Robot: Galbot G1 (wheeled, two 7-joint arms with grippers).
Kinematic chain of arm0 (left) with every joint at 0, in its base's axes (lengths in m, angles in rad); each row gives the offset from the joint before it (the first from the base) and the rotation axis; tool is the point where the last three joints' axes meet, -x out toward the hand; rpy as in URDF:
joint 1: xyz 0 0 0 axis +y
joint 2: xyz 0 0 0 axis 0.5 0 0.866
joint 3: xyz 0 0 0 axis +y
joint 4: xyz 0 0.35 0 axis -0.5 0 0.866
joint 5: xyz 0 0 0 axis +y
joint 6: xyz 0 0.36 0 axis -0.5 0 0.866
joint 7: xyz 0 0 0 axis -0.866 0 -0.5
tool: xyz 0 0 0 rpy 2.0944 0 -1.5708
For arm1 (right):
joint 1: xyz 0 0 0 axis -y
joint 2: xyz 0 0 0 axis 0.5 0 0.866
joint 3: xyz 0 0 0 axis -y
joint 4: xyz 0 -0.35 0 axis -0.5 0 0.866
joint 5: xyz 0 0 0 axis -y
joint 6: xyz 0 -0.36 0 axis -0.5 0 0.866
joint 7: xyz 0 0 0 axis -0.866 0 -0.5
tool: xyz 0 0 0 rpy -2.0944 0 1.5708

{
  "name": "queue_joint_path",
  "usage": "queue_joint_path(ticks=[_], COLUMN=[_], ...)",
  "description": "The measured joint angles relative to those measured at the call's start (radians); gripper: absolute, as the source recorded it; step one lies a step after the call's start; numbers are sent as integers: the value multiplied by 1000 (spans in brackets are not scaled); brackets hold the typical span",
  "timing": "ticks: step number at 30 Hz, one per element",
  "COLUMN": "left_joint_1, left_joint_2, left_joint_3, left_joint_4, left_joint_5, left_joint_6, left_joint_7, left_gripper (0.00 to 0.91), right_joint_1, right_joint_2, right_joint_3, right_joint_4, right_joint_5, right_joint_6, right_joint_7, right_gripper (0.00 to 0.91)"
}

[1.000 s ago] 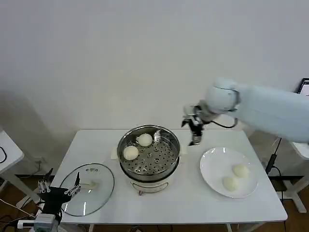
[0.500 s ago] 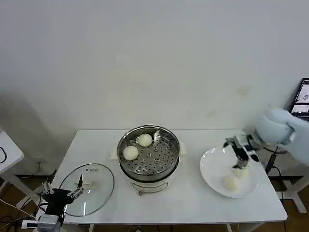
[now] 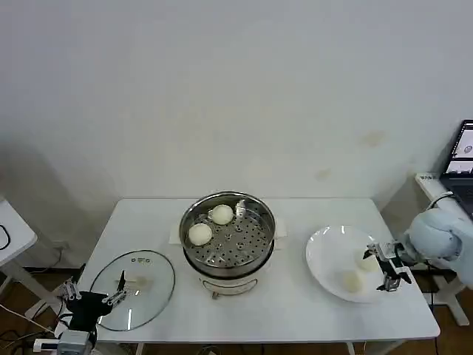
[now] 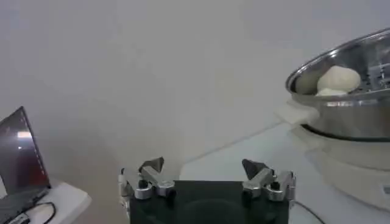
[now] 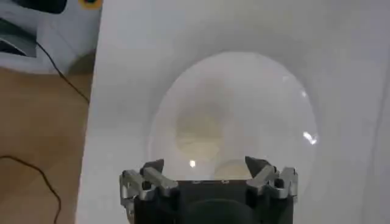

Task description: Take steamed baozi put them in steamer then cover it.

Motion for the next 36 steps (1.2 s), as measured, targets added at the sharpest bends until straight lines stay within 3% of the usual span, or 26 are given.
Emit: queue_joint_path(ticks=[30,36], left_joint_1=[4,5], left_joint_2=[-8,-10], left_joint_3=[-12,-12], left_joint_4=[11,11], left_joint_5=[2,2], left_joint_6=[-3,-3], left_joint_7=[-3,-4], left_gripper=[907,907], right_joint_1=[-122,-128], right_joint_2=[162,176], right_joint_3=[83,83], right_joint_4=[-177,-189], right_joint_5=[-68,-71], right_joint_6=[-19,-26], right_joint_7=[30,30], right_gripper=[907,846])
